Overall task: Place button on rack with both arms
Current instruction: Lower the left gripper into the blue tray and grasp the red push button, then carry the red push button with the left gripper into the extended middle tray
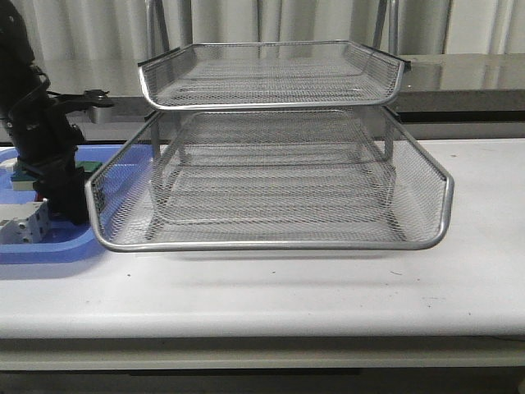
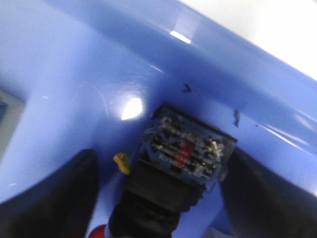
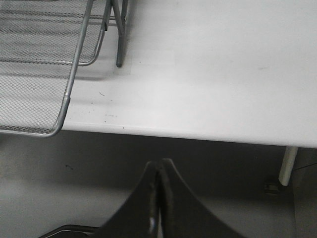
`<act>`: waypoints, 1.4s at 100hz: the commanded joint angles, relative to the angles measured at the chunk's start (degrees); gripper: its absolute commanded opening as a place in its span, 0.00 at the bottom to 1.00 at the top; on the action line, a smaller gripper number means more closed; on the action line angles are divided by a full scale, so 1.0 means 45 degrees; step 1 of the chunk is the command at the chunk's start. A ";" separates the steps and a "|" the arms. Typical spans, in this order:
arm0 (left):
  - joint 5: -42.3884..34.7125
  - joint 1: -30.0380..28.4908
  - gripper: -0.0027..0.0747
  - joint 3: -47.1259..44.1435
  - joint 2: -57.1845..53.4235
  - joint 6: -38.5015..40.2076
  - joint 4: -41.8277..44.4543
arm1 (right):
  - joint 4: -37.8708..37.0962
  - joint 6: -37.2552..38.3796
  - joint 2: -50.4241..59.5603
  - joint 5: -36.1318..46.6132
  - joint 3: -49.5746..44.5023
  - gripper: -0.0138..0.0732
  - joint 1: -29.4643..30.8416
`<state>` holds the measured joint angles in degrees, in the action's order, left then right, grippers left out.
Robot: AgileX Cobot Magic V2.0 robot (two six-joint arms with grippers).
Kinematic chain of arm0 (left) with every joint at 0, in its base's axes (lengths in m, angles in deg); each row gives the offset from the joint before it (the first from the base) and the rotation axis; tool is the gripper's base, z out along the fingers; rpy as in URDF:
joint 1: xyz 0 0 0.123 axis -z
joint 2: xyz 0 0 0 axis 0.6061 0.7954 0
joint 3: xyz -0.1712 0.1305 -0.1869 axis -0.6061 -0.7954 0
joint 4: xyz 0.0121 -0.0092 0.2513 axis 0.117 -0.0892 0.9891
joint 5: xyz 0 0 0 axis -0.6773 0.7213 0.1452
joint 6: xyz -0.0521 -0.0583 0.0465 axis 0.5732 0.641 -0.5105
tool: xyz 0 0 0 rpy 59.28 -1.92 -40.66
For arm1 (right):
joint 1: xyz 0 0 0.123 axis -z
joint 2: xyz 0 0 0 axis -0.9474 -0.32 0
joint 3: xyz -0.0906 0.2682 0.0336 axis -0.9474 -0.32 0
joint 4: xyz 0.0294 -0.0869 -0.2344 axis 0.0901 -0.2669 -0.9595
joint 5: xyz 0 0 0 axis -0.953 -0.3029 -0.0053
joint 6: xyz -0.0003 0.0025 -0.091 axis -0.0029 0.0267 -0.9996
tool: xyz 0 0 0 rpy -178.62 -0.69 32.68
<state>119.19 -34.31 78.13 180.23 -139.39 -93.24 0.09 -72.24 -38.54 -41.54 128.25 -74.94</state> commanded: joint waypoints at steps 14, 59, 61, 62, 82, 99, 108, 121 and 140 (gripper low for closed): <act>0.0231 0.0006 0.18 0.1339 -0.0766 0.0015 -0.0313 | -0.0085 -0.0036 -0.0003 0.0645 0.0432 0.08 0.0017; 0.3236 -0.0039 0.02 0.4032 -0.1311 0.2051 0.0369 | -0.0085 -0.0036 -0.0003 0.0645 0.0432 0.08 0.0017; 0.3236 -0.0039 0.02 0.4032 -0.1367 0.2051 0.0369 | -0.0085 -0.0036 -0.0003 0.0645 0.0432 0.08 0.0017; 0.3236 -0.0039 0.02 0.4032 -0.1434 0.2123 0.0369 | -0.0085 -0.0036 -0.0003 0.0645 0.0432 0.08 0.0017; 0.3236 -0.0012 0.02 0.3878 -0.2548 0.3271 0.0897 | -0.0085 -0.0036 -0.0003 0.0645 0.0432 0.08 0.0017; 0.3236 -0.0012 0.02 0.2580 -0.4158 0.3430 0.0894 | -0.0085 -0.0036 -0.0003 0.0645 0.0432 0.08 0.0017; 0.3236 0.0041 0.02 0.1483 -0.5173 0.3430 0.0853 | -0.0085 -0.0036 -0.0003 0.0645 0.0432 0.08 0.0017; 0.3236 0.0455 0.02 -0.0131 -0.6598 0.3460 0.0498 | -0.0085 -0.0036 -0.0003 0.0645 0.0432 0.08 0.0017; 0.3236 0.1774 0.02 -0.1594 -0.8123 0.4413 -0.0906 | -0.0085 -0.0036 -0.0003 0.0645 0.0432 0.08 0.0017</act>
<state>131.71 -29.30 71.56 148.81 -122.71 -92.64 0.09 -72.24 -38.54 -41.54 128.25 -74.94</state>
